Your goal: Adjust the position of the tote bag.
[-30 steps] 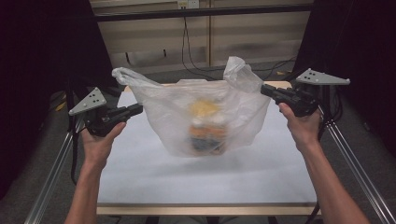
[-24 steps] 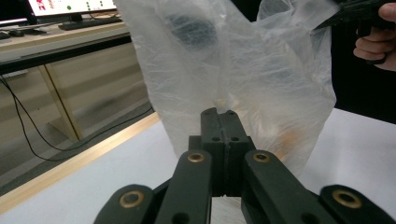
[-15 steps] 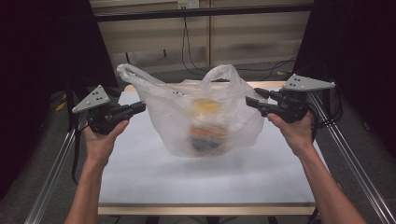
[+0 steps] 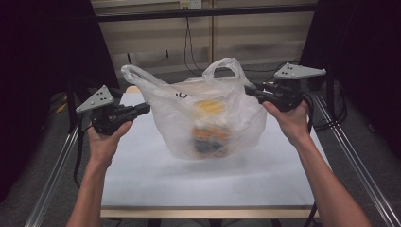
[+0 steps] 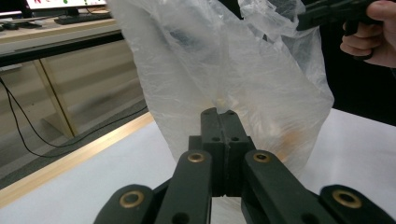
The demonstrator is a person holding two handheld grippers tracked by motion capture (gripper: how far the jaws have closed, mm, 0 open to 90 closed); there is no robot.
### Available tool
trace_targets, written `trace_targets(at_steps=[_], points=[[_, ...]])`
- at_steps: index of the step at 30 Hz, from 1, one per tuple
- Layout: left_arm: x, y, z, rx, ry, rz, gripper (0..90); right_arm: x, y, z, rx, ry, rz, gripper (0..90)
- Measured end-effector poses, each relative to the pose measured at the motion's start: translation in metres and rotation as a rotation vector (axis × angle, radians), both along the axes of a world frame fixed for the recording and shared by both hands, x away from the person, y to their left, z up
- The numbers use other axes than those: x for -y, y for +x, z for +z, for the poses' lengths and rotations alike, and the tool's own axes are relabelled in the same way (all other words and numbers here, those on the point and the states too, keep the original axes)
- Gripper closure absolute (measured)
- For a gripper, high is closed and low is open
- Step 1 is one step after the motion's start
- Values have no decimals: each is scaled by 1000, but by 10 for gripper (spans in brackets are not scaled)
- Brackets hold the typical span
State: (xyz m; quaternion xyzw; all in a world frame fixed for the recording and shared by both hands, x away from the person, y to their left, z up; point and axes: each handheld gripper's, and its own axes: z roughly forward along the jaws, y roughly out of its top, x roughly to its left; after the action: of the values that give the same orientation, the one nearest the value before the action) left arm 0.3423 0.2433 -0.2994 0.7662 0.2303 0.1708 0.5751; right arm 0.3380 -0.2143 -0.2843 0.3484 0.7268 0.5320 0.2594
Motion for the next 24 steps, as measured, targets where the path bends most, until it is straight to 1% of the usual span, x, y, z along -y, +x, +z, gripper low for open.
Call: trace_targets(at_steps=[1,2,4,5,6,7,9,10,11,13,14,17,18,19,20,21,22,23,24], points=[[-1,0,0,0,1,1,900,1,0,0,-1,15,2,881],[-3,0,0,0,4,1,900,4,-1,1,5,31,8,900],[-6,-1,-5,-10,-2,0,900,9,-5,3,20,47,-3,900],[-6,-2,-7,-13,-7,0,900,18,-12,4,31,59,-16,900],[-6,-2,-7,-13,-7,0,900,21,-15,4,33,65,-23,900],[-7,-4,-12,-20,-3,-2,900,25,-18,4,37,72,-32,900],[-8,-5,-16,-23,2,-8,900,34,-24,3,42,91,-38,900],[-8,-6,-19,-30,8,-10,900,38,-26,2,44,92,-45,900],[-8,-7,-21,-32,14,-7,900,43,-30,0,43,87,-55,900],[-8,-9,-26,-44,19,-17,900,48,-34,-6,28,84,-59,900],[-9,-10,-29,-46,21,-14,900,51,-35,-9,23,84,-60,900],[-10,-12,-36,-57,27,-21,900,54,-39,-17,11,102,-59,900],[-10,-13,-39,-63,23,-21,900,53,-40,-21,0,107,-51,900],[-11,-14,-41,-67,35,-25,900,53,-41,-24,-2,97,-54,900],[-10,-15,-44,-74,33,-24,900,51,-41,-28,-8,97,-42,900],[-10,-16,-45,-75,41,-31,900,49,-42,-31,-14,96,-38,900],[-10,-17,-47,-75,44,-33,900,48,-43,-33,-17,88,-41,900],[-9,-18,-50,-82,38,-37,900,47,-44,-36,-21,83,-39,900],[-10,-18,-51,-82,48,-36,900,46,-44,-37,-22,87,-38,900]])
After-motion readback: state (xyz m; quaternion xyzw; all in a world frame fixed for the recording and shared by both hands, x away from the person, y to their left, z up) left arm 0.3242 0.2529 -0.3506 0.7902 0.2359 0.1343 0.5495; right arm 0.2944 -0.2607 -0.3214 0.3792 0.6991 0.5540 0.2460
